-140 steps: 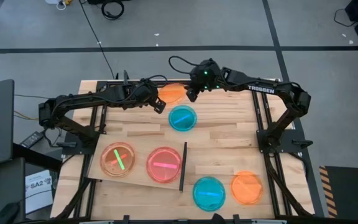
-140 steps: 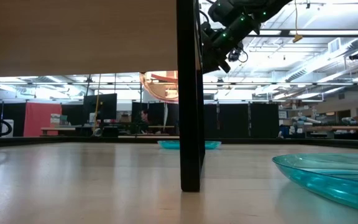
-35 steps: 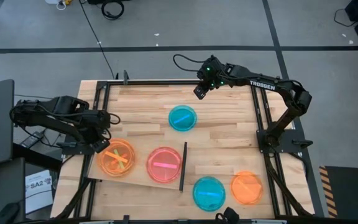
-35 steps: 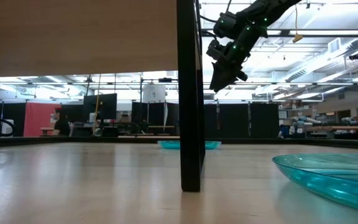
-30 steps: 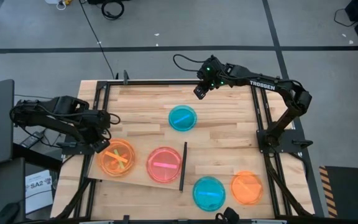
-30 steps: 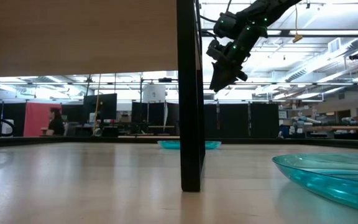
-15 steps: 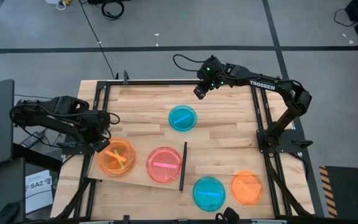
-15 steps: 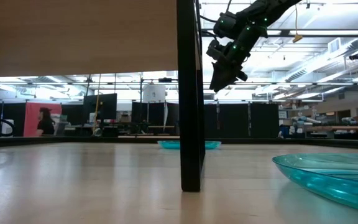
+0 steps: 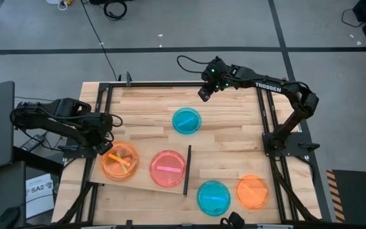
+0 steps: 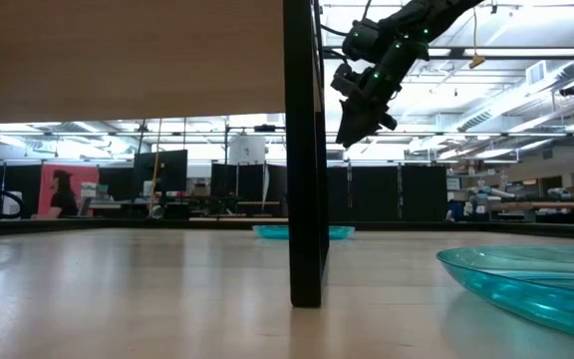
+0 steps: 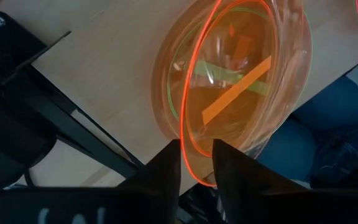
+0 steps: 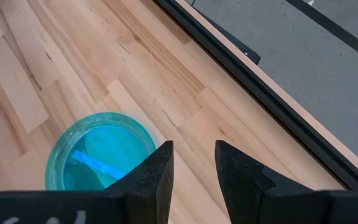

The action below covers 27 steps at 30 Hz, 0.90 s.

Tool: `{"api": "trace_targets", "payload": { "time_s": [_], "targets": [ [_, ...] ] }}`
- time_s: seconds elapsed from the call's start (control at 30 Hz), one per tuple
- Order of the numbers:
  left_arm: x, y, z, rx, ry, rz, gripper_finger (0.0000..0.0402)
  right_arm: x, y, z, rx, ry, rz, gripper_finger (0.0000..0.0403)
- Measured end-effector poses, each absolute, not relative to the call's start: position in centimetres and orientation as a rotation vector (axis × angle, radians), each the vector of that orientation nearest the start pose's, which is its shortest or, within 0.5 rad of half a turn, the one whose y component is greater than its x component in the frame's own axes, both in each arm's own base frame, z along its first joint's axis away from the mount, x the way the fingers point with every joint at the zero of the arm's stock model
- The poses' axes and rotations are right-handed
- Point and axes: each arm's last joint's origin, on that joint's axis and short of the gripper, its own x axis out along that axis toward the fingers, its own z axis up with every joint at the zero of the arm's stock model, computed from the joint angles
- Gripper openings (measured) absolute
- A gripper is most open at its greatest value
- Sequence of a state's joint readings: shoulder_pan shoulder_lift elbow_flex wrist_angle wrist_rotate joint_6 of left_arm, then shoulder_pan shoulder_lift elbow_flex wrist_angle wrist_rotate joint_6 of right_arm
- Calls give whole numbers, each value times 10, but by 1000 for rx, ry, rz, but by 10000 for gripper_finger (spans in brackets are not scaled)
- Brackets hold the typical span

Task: Place and stack plates onto a shelf
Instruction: Stack the top orange plate on top of the green plate on the shelf, then stack the top blue plate on top of the red plate on the shelf

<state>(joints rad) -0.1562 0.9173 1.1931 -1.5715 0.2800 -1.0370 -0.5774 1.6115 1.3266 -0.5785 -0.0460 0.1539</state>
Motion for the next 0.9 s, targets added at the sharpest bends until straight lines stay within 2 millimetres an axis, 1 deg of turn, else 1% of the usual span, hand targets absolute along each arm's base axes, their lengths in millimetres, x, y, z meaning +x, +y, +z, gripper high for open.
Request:
{"api": "trace_targets", "payload": {
  "time_s": [0.5, 0.9],
  "targets": [
    [102, -24, 346, -948, 1378, 337, 165, 290, -187, 283, 409, 794, -563, 124],
    [103, -23, 345, -913, 1347, 382, 172, 290, -187, 283, 409, 794, -563, 124]
  ]
}}
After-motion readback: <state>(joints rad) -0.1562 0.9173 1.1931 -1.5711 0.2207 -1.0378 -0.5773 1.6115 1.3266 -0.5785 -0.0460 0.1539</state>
